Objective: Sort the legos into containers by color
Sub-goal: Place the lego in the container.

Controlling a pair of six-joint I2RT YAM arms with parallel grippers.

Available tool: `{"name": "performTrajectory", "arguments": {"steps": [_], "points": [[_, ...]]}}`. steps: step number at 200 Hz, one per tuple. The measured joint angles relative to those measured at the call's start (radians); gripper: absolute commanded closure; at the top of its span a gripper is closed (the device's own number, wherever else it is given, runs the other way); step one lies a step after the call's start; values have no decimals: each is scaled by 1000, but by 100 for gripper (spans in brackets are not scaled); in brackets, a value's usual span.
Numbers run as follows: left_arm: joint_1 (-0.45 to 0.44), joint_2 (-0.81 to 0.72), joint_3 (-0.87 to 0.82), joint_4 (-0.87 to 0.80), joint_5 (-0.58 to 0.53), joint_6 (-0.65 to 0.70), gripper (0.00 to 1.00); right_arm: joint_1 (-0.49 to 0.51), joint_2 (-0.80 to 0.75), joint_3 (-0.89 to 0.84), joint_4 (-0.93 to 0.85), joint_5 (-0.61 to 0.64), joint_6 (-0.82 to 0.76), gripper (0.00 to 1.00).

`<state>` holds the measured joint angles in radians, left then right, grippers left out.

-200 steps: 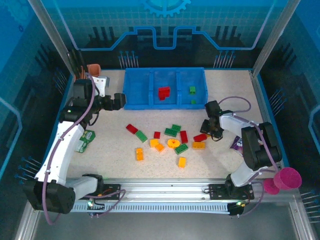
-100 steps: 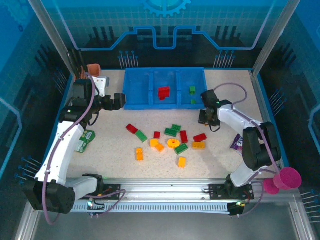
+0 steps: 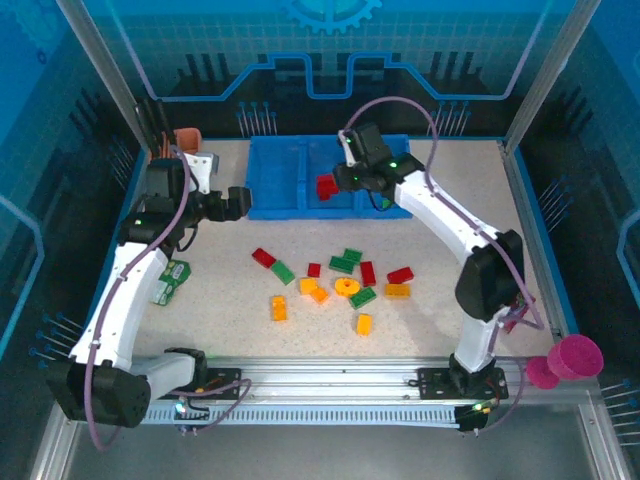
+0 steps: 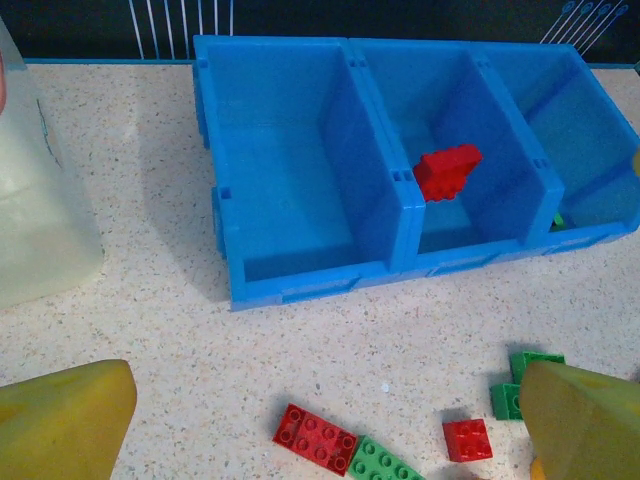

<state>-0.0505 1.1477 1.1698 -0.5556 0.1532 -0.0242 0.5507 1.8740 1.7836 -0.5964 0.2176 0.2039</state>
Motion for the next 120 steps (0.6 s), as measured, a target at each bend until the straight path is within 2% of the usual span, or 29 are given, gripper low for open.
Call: {"name": "performTrajectory", "arguments": {"steps": [78, 120], "points": [[0, 0, 0, 0, 0, 0, 1, 88, 362, 357, 130, -96, -109, 61], [0, 0, 0, -1, 0, 0, 1, 126, 534, 518, 131, -81, -230, 59]]}}
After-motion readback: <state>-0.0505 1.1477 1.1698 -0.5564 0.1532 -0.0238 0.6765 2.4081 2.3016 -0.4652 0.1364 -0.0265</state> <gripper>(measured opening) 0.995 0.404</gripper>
